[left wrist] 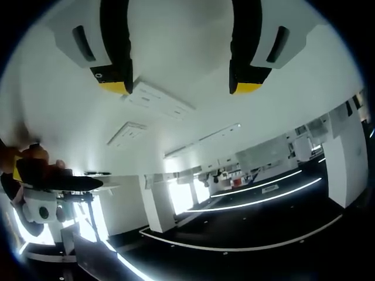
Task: Locate the socket holder cover, grip the socket holder cover, clip it into the socket holder slot.
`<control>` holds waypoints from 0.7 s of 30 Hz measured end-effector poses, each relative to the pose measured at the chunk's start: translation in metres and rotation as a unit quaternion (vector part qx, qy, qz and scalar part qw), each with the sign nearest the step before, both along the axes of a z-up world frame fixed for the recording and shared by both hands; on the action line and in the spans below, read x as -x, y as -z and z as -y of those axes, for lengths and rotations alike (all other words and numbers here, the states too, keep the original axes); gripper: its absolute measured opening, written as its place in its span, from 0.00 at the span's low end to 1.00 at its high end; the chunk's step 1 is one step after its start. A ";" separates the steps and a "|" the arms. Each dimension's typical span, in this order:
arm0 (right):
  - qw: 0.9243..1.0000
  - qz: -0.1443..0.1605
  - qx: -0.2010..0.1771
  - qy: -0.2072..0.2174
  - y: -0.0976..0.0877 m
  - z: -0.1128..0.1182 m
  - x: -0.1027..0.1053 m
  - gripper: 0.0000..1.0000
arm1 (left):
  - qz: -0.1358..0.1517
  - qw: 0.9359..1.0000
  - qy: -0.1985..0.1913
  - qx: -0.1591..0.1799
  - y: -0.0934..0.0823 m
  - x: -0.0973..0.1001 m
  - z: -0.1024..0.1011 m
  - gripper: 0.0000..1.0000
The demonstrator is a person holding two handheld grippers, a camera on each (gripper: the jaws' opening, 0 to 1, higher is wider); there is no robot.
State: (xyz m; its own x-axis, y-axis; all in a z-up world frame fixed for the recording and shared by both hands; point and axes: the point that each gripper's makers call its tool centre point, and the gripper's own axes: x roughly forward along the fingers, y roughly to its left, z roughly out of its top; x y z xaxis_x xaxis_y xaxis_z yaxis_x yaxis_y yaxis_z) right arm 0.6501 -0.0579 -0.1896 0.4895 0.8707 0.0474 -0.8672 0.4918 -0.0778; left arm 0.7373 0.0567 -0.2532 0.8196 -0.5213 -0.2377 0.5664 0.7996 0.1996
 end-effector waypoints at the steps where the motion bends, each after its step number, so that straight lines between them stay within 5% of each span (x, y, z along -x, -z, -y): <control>1: 1.000 0.000 0.000 0.000 0.000 0.000 0.000 0.93 | 0.000 1.000 0.000 0.000 0.000 0.000 0.000 0.66; 21: 1.000 0.003 0.005 -0.002 0.001 -0.002 0.002 0.93 | 0.002 1.000 -0.004 0.001 -0.001 -0.003 -0.002 0.68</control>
State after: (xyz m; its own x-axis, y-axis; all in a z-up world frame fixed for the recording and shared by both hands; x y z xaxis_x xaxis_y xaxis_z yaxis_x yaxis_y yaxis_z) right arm 0.6483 -0.0559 -0.1911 0.4855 0.8732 0.0415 -0.8687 0.4873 -0.0887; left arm 0.7399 0.0583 -0.2524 0.8242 -0.5156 -0.2342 0.5599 0.8041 0.1999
